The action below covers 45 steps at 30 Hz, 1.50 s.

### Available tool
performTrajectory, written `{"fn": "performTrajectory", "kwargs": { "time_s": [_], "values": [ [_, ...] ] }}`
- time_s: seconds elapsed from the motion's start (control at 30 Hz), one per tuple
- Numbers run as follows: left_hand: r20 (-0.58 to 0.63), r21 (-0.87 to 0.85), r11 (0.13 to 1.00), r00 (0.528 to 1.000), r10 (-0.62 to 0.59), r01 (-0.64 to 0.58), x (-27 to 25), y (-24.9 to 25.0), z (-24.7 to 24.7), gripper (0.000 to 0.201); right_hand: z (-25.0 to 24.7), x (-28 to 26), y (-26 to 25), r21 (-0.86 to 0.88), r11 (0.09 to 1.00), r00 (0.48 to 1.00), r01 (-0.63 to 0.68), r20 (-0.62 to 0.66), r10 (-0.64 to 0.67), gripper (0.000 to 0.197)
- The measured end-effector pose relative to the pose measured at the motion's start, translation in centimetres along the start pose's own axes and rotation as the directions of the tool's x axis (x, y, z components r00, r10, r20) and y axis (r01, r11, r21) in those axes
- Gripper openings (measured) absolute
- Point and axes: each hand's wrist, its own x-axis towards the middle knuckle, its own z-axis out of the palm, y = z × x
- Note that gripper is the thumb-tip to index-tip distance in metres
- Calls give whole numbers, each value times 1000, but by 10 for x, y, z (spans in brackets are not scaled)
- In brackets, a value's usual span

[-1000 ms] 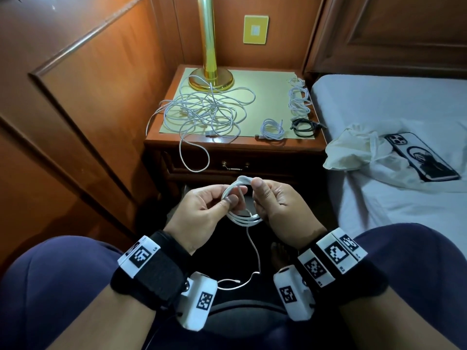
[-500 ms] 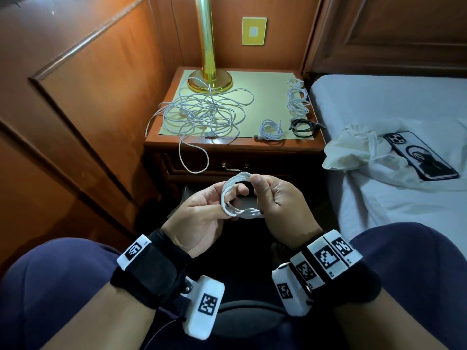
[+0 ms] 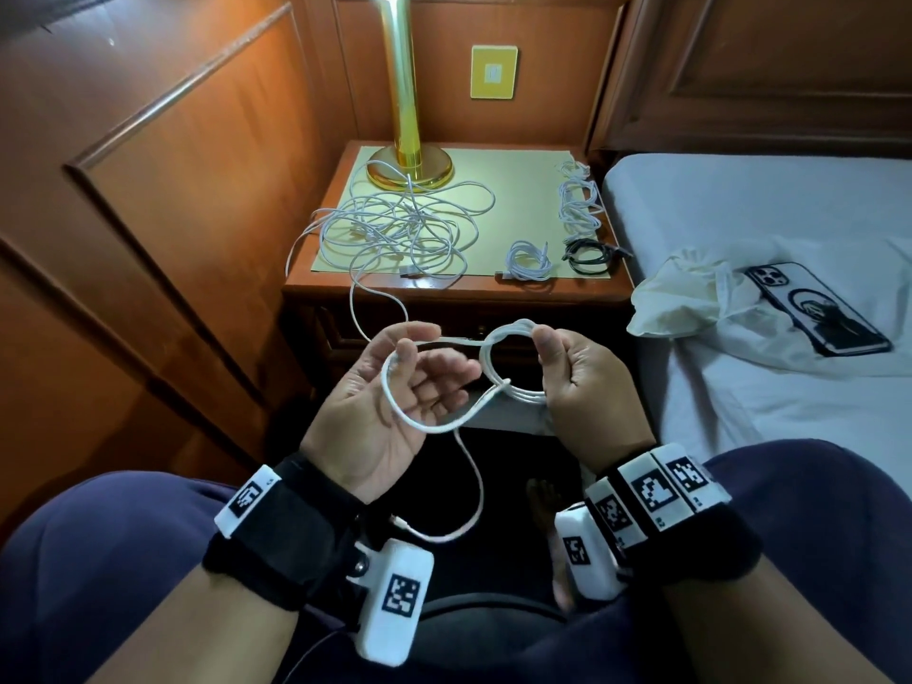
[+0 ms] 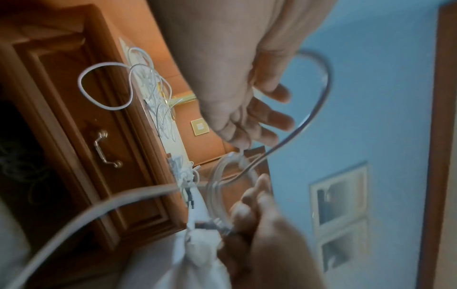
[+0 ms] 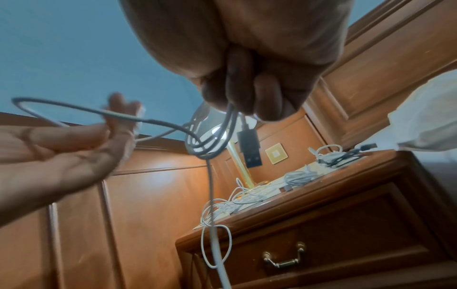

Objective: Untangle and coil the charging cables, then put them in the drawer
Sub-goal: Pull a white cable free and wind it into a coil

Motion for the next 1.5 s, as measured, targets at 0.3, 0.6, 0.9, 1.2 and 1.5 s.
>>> {"fn": "performTrajectory", "kwargs": {
  "time_s": [0.3,0.6,0.9,1.2,1.5],
  "values": [
    [-125,358,922,986,-111,150,0,28,-21,18,-30,10,20,-69,993,976,-94,-201,78,42],
    [-207,779,619,972,111,95,7,44,-47,33,-54,17,31,-20,956,900,-292,-343,267,48],
    [-202,979,101,858,472,175,6,41,-52,47,-52,11,23,-87,967,899,-238,-397,185,39],
    [-4,994,105,943,332,-33,-1,30,-43,10,-42,9,23,23,977,912,-210,-356,204,42],
    [335,941,37,941,52,-337,-14,4,-10,10,-11,-13,14,214,966,985,-144,-63,161,38]
  ]
}}
